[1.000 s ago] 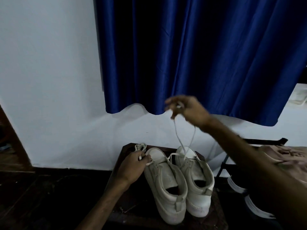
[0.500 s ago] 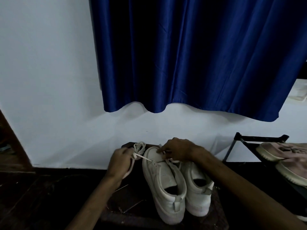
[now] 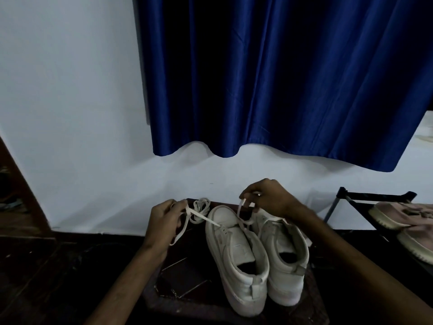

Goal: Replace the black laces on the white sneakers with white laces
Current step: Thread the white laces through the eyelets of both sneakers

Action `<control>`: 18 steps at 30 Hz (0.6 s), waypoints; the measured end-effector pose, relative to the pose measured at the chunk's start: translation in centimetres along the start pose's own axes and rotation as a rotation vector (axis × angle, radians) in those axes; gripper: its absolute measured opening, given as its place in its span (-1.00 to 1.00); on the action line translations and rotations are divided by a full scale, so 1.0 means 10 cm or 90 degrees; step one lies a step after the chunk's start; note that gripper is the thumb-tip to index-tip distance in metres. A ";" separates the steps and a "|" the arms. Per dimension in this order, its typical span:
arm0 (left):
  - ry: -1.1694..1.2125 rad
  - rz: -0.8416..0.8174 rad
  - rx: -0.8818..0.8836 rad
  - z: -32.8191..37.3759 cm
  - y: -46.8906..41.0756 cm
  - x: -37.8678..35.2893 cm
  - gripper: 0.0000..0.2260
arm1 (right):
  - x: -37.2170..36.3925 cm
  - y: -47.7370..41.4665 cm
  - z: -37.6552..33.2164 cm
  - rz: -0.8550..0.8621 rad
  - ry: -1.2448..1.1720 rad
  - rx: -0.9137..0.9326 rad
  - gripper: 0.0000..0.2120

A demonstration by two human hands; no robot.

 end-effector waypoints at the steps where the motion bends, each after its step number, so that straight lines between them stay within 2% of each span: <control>1: 0.000 -0.003 0.001 -0.01 0.00 -0.01 -0.67 | 0.00 0.03 -0.04 -0.020 -0.011 -0.006 -0.85; 5: -0.008 -0.019 0.020 -0.09 -0.01 -0.07 -0.76 | -0.15 0.06 -0.14 -0.187 0.175 -0.029 -0.78; 7: -0.064 -0.020 0.029 -0.14 0.00 -0.07 -0.76 | -0.14 0.06 -0.14 -0.177 0.212 -0.024 -0.82; 10: -0.423 -0.007 -0.010 -0.15 0.01 0.09 -0.79 | 0.16 0.11 -0.18 -0.058 0.048 -0.069 -0.78; 11: -0.499 -0.018 -0.010 -0.07 0.02 0.15 -0.77 | 0.32 0.13 -0.20 -0.018 -0.006 -0.089 -0.78; 13: -0.559 -0.062 -0.008 0.18 0.01 0.23 -0.75 | 0.64 0.16 -0.26 0.020 -0.120 -0.132 -0.81; 15: -0.471 -0.096 -0.016 0.53 -0.01 0.25 -0.77 | 0.91 0.19 -0.39 0.027 -0.277 -0.132 -0.82; 18: -0.189 -0.098 0.000 1.11 -0.05 0.21 -0.83 | 1.25 0.24 -0.71 0.024 -0.540 -0.023 -0.81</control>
Point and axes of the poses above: each hand's wrist, its own y-axis away from the middle knuckle, its own x-axis out of the back of the hand, z = x × y, the point moved 1 cm from there along -y, towards the middle knuckle, and after that the axes turned 13 degrees about -z, right-handed, at the moved point
